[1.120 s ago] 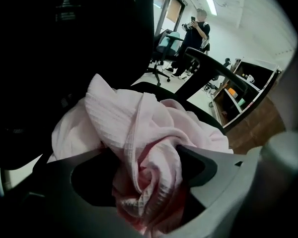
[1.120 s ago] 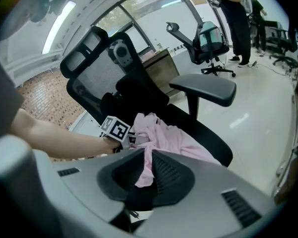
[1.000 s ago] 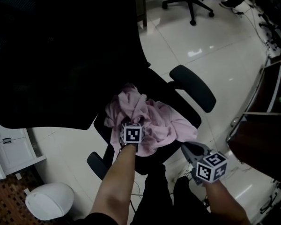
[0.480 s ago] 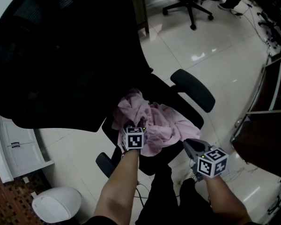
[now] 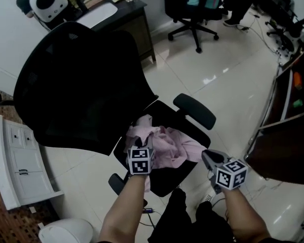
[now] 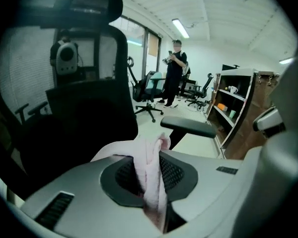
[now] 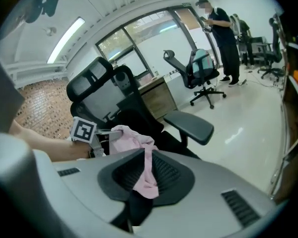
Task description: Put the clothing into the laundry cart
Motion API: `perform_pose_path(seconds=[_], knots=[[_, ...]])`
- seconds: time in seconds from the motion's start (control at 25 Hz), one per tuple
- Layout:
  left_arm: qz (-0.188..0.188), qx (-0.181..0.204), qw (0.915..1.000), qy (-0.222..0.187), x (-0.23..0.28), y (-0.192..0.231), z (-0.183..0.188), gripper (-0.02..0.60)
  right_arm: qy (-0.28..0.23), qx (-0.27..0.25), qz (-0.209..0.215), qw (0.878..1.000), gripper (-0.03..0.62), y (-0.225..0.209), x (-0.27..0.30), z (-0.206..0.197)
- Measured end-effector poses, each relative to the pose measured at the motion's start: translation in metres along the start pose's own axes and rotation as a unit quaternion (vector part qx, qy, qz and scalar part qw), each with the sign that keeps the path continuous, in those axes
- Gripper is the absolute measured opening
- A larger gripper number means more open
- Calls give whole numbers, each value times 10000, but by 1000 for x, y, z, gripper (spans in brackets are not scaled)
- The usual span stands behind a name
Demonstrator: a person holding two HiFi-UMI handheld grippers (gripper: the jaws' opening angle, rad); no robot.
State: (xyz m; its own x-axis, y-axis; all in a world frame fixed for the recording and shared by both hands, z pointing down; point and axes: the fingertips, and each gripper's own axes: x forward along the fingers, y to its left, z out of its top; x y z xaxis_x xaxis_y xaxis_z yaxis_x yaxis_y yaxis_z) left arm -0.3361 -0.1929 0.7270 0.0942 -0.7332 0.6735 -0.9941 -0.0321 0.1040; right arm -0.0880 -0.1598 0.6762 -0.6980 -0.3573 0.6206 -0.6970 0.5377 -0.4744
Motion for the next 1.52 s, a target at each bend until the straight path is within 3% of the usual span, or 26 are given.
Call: perform_pose_path(seconds=[0.2,0.4,0.64,0.8,1.0,1.24,1.52], knots=[[-236,473,9966,-637,-54,-35,78,51,-428,-208,-465,9978,62,-25,-71,38],[-533,848,9854,-1377,-111,-84,149,51,-1100,-354,-718,9907,63,-31,-147,81],[-1237,1444,9577,-2159,-169,-158,237,51,-1852,-560,-1131,9746,61,-23,-231,127],[-1793,1802,9339,-2513,-193,-228,290,51,-2272,-603,-1747,9561,63,-34,-296,154],[-2449,2048,9076,-2726,-219,-315,327,51,-2962,-494,-2375,9238,62,-43,-404,173],[-2953,2346,8792,-2912,-255,-408,343,51,-3427,-283,-3051,8881,61,-59,-526,147],[-3318,2588,8547,-3039,-311,-516,350,51,-3699,-222,-3483,8610,61,-68,-645,110]])
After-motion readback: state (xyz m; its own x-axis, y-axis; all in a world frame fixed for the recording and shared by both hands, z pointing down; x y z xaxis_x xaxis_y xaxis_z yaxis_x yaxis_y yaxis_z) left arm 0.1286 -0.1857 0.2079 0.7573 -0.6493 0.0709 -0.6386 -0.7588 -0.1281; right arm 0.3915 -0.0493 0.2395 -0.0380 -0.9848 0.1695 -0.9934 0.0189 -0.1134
